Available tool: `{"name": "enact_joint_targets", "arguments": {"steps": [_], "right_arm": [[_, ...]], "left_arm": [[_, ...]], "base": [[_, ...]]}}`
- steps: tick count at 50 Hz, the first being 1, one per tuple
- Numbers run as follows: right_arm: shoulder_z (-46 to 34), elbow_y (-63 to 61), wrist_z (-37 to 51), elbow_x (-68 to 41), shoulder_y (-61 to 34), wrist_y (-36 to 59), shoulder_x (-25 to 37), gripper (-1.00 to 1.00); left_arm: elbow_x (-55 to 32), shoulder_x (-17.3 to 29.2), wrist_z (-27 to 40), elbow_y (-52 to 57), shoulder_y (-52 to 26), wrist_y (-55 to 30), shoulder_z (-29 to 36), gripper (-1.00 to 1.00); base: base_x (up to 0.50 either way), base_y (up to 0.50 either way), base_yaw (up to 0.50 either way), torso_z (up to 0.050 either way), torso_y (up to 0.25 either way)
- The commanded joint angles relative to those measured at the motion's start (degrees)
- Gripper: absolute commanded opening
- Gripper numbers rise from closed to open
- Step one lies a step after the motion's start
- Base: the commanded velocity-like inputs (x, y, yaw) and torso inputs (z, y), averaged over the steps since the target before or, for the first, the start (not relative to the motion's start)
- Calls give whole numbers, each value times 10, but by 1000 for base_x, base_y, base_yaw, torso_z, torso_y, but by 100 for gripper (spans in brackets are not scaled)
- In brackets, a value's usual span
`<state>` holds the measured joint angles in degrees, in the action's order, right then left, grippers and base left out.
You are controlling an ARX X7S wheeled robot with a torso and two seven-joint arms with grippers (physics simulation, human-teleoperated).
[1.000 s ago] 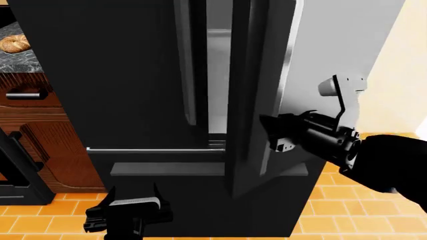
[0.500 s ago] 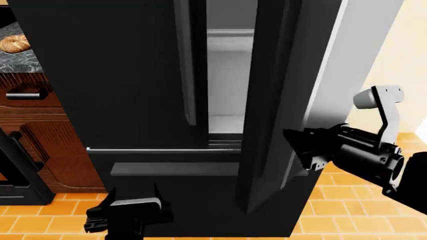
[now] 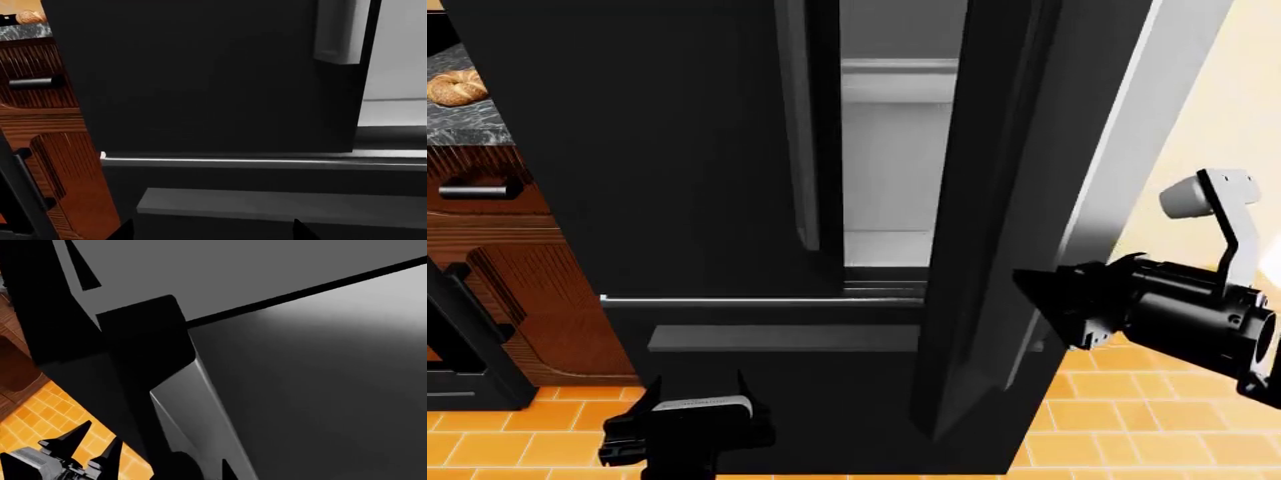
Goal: Open the fridge doors
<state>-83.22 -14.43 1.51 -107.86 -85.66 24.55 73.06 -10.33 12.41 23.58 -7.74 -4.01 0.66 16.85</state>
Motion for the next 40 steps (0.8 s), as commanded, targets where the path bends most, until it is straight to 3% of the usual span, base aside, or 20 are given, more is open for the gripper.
{"name": "enact_joint_targets", "arguments": {"steps": [1, 15, 40], "right_arm": [[-11, 26, 45, 88, 3, 16, 59, -100], [-7, -14, 47, 75, -5, 62, 115, -100], [-5, -42, 51, 74, 1, 67, 148, -100]], "left_arm": [[-1, 0, 1, -8, -5, 2, 4, 100], [-3, 2, 3, -5, -5, 2, 7, 100], [-8, 7, 7, -1, -3, 4, 11, 100]], "base": [[0, -4, 0, 0, 0], [1, -3, -4, 0, 0], [1, -2, -3, 0, 0]]}}
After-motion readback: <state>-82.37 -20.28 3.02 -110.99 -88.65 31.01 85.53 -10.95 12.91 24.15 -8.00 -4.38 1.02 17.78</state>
